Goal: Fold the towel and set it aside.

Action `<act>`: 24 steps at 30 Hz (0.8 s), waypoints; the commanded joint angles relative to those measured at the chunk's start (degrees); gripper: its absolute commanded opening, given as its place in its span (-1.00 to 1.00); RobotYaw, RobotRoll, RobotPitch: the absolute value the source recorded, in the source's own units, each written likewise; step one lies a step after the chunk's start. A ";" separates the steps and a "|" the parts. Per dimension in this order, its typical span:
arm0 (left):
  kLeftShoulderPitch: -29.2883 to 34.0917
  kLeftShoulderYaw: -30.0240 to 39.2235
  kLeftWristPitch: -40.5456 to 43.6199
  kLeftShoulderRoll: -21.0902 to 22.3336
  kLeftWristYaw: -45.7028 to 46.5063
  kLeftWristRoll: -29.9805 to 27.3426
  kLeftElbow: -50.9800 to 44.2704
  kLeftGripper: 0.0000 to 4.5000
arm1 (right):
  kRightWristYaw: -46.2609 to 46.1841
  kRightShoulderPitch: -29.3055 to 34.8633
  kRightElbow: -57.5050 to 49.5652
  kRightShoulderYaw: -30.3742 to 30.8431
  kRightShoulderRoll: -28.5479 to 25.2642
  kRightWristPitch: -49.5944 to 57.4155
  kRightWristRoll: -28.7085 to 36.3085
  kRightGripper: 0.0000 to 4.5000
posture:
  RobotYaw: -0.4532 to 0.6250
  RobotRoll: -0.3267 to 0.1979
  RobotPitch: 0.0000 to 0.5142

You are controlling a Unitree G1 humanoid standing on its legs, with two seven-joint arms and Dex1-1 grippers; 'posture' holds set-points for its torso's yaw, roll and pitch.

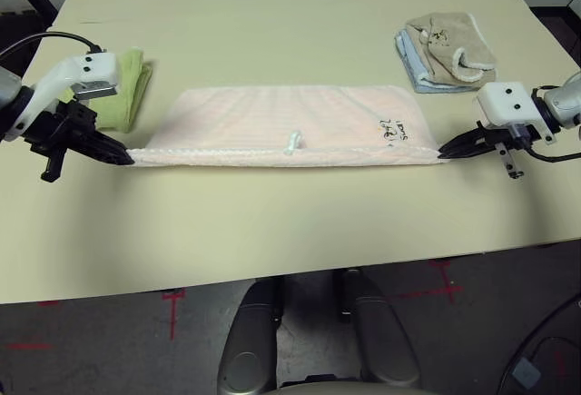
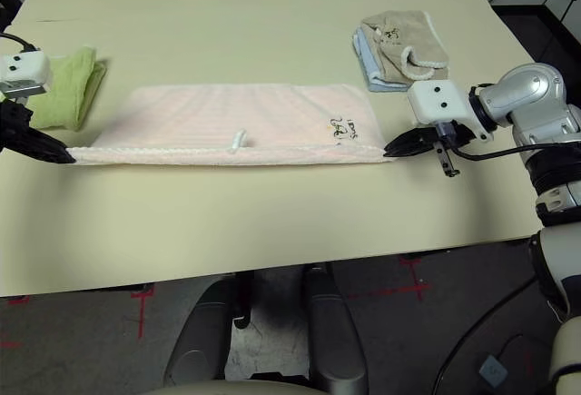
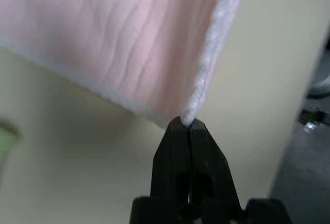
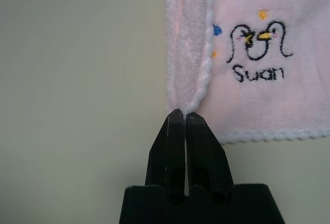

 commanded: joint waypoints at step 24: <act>-0.37 6.95 -5.49 -11.46 -0.32 11.91 19.81 -0.99 | -1.38 -4.37 7.19 -6.27 2.01 1.74 -0.04 -1.00 | -0.08 0.25 0.08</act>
